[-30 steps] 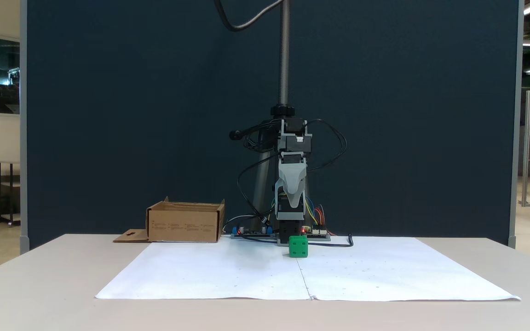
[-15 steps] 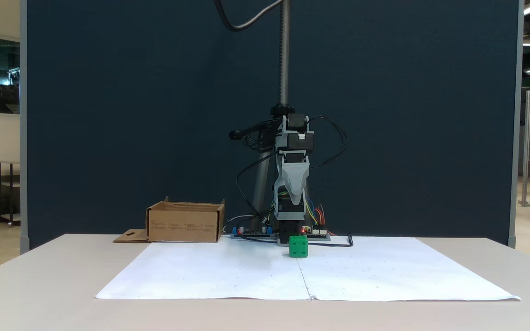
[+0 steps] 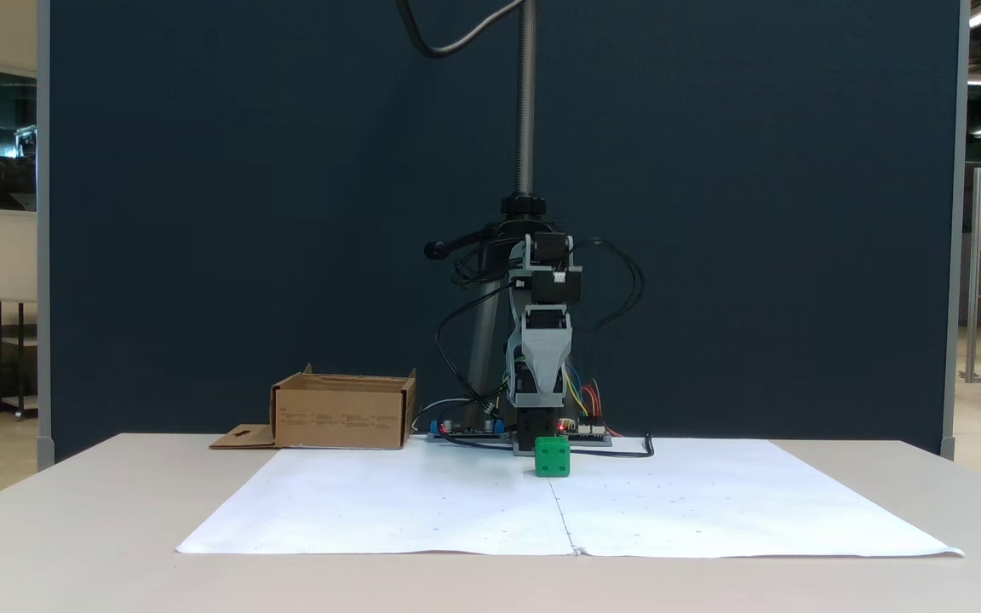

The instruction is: Grasp a green dice and put it in the bin.

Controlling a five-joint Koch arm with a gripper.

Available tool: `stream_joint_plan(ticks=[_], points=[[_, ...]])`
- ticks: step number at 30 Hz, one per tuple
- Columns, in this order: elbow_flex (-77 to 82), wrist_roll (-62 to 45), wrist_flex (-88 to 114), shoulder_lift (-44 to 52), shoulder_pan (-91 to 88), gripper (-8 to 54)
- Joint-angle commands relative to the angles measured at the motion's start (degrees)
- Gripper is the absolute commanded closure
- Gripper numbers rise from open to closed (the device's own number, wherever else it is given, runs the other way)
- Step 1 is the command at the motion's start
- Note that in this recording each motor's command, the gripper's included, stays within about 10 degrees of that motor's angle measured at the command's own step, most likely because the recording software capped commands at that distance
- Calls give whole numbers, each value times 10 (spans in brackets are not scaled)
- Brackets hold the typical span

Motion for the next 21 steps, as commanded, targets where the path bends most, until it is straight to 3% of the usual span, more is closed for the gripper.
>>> stream_joint_plan(ticks=[1, 21], points=[[8, 25, 9, 59, -2, 21], [127, 37, -122, 56, -32, 21]])
